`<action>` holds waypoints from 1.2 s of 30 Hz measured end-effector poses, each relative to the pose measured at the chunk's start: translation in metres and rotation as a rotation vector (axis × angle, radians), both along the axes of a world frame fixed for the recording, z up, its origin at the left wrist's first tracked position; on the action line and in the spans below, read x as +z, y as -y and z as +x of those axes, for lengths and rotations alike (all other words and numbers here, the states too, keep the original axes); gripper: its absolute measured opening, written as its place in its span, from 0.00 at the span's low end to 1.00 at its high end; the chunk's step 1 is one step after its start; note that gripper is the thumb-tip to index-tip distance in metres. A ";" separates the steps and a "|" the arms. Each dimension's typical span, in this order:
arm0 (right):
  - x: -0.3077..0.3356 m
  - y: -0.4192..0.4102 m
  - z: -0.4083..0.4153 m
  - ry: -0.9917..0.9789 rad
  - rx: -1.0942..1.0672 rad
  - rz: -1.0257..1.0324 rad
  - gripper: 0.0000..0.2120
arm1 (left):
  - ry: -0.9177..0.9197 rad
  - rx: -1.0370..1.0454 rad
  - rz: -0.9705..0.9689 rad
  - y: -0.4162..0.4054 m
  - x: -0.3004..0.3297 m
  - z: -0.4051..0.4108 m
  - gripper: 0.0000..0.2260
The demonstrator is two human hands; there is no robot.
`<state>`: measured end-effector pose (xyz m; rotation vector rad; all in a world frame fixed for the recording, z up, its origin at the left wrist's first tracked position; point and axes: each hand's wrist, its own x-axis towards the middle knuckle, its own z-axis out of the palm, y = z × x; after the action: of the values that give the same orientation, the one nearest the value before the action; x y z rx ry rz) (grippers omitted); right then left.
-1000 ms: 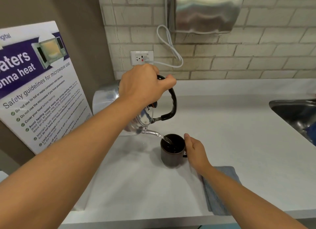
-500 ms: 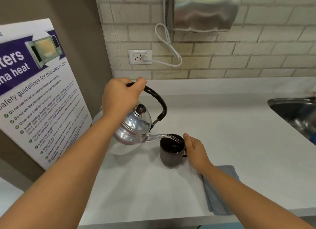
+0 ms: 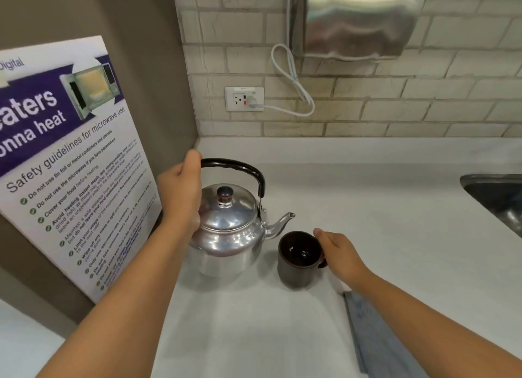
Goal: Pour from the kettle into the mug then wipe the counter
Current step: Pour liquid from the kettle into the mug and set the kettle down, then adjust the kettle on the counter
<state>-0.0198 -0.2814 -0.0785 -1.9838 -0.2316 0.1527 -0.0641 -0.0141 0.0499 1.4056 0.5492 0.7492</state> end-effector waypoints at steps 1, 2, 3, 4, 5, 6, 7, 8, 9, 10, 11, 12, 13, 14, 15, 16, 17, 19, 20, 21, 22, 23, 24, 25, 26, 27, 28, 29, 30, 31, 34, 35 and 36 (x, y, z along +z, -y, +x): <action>0.001 0.000 0.002 -0.011 0.004 -0.002 0.23 | 0.004 0.003 -0.035 -0.001 0.000 0.001 0.19; 0.004 0.000 0.004 -0.008 0.008 -0.018 0.23 | 0.011 0.008 -0.067 -0.002 0.001 0.003 0.19; 0.007 0.000 0.005 0.009 0.007 -0.045 0.22 | 0.019 0.013 -0.097 -0.003 0.001 0.005 0.18; 0.012 0.000 0.008 0.033 -0.001 -0.068 0.22 | 0.026 0.019 -0.119 -0.003 0.001 0.008 0.18; 0.018 -0.001 0.011 0.058 -0.018 -0.076 0.22 | 0.030 0.025 -0.132 -0.004 0.000 0.011 0.18; 0.026 -0.003 0.015 0.080 -0.033 -0.069 0.22 | 0.032 0.031 -0.141 -0.005 -0.001 0.015 0.18; 0.036 -0.005 0.019 0.101 -0.038 -0.056 0.22 | 0.030 0.034 -0.154 -0.006 -0.002 0.019 0.18; 0.046 -0.010 0.023 0.123 -0.036 -0.040 0.23 | 0.028 0.031 -0.171 -0.006 -0.005 0.023 0.18; 0.058 -0.015 0.027 0.148 -0.029 -0.020 0.23 | 0.026 0.025 -0.190 -0.007 -0.008 0.028 0.18; 0.070 -0.021 0.032 0.174 -0.019 0.008 0.23 | 0.020 0.020 -0.208 -0.007 -0.011 0.032 0.18; 0.081 -0.027 0.036 0.202 -0.008 0.042 0.23 | 0.015 0.019 -0.220 -0.007 -0.014 0.037 0.18; 0.091 -0.035 0.042 0.235 0.005 0.073 0.23 | 0.019 0.019 -0.224 -0.006 -0.017 0.042 0.17; 0.099 -0.043 0.046 0.272 0.019 0.090 0.23 | 0.029 0.017 -0.220 -0.006 -0.020 0.048 0.16; 0.106 -0.051 0.051 0.313 0.034 0.091 0.24 | 0.040 0.012 -0.209 -0.006 -0.023 0.053 0.16; 0.112 -0.060 0.056 0.353 0.054 0.076 0.24 | 0.045 0.005 -0.194 -0.005 -0.025 0.059 0.16; 0.116 -0.070 0.060 0.386 0.077 0.057 0.24 | 0.046 -0.001 -0.178 -0.005 -0.028 0.064 0.16; 0.118 -0.079 0.065 0.411 0.102 0.038 0.23 | 0.044 -0.004 -0.166 -0.004 -0.031 0.070 0.16; 0.118 -0.095 0.073 0.439 0.157 0.007 0.20 | 0.038 0.003 -0.148 -0.005 -0.036 0.082 0.16; 0.116 -0.102 0.078 0.450 0.184 -0.011 0.20 | 0.034 0.010 -0.134 -0.006 -0.038 0.088 0.16; 0.113 -0.107 0.083 0.463 0.206 -0.029 0.21 | 0.031 0.016 -0.120 -0.008 -0.041 0.094 0.17; 0.109 -0.111 0.088 0.477 0.221 -0.045 0.22 | 0.032 0.020 -0.113 -0.009 -0.044 0.100 0.18; 0.105 -0.114 0.094 0.488 0.230 -0.055 0.22 | 0.035 0.024 -0.113 -0.012 -0.047 0.106 0.20; 0.101 -0.116 0.099 0.494 0.237 -0.061 0.22 | 0.036 0.028 -0.116 -0.014 -0.051 0.111 0.21; 0.096 -0.119 0.105 0.496 0.245 -0.063 0.21 | 0.035 0.032 -0.118 -0.017 -0.054 0.115 0.21; 0.092 -0.121 0.111 0.494 0.254 -0.064 0.20 | 0.033 0.036 -0.117 -0.020 -0.057 0.119 0.21; 0.088 -0.123 0.116 0.487 0.264 -0.063 0.20 | 0.030 0.040 -0.115 -0.022 -0.061 0.123 0.21; 0.084 -0.125 0.121 0.477 0.274 -0.063 0.19 | 0.024 0.045 -0.113 -0.024 -0.064 0.126 0.21; 0.080 -0.127 0.126 0.466 0.280 -0.064 0.19 | 0.018 0.049 -0.110 -0.026 -0.068 0.129 0.21; 0.076 -0.129 0.130 0.459 0.284 -0.065 0.18 | 0.014 0.054 -0.106 -0.028 -0.072 0.132 0.21; 0.072 -0.132 0.134 0.458 0.288 -0.068 0.17 | 0.011 0.055 -0.106 -0.030 -0.075 0.134 0.21; 0.062 -0.138 0.142 0.480 0.293 -0.107 0.14 | -0.001 0.052 -0.107 -0.034 -0.080 0.141 0.19; 0.059 -0.140 0.144 0.486 0.287 -0.119 0.14 | -0.007 0.049 -0.101 -0.035 -0.080 0.143 0.20; 0.058 -0.142 0.147 0.487 0.280 -0.122 0.14 | -0.013 0.047 -0.090 -0.037 -0.081 0.145 0.21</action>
<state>0.1269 -0.1397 -0.0207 -2.0782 -0.8317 -0.1456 0.0809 0.0226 -0.0310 1.3189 0.6211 0.7444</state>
